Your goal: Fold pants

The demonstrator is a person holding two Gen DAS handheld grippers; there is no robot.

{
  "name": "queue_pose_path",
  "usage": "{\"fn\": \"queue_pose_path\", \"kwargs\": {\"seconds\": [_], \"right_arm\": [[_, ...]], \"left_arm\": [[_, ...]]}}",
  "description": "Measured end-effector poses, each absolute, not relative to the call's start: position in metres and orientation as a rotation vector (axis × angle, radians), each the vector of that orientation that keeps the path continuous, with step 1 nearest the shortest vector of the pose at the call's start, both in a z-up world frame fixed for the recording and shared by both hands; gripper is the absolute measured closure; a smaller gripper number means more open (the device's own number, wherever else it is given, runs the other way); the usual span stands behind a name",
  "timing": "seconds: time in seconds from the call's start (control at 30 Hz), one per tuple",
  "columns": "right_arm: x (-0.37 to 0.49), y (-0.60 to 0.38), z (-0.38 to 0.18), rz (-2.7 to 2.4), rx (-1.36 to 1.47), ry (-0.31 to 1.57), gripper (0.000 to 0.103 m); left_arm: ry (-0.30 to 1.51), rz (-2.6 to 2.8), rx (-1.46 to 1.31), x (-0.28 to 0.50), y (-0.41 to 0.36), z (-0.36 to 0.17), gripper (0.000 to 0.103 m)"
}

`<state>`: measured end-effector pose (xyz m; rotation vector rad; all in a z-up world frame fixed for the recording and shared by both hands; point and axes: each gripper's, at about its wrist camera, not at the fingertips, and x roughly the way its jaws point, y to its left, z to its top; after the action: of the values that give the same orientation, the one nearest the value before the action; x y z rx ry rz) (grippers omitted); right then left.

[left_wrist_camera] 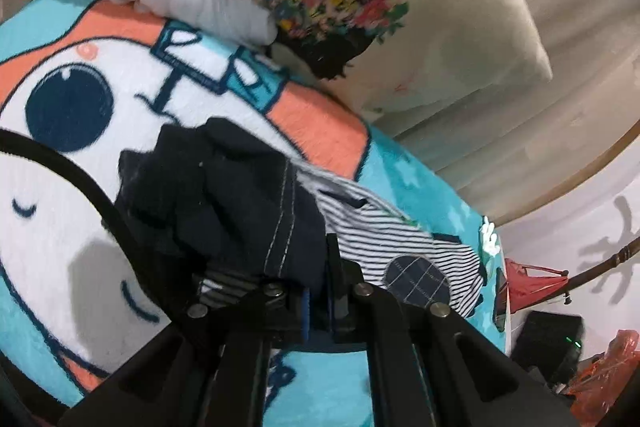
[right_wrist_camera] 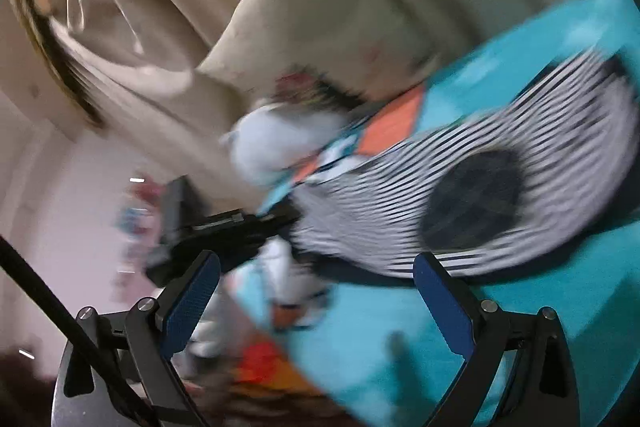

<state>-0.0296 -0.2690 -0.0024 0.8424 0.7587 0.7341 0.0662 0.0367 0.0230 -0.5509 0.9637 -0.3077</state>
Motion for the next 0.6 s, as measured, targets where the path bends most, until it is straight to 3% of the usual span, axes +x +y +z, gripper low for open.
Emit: {"fn": "queue_pose_path", "kwargs": {"seconds": [0.27,0.6], "right_arm": [[0.020,-0.224,-0.050,0.819,1.046,0.937,0.008],[0.020,-0.214,-0.054,0.863,1.098,0.997,0.010]], "left_arm": [[0.947,-0.328,-0.564,0.066,0.039,0.030,0.099],[0.920,-0.350,-0.575,0.062,0.044,0.035,0.099]]}}
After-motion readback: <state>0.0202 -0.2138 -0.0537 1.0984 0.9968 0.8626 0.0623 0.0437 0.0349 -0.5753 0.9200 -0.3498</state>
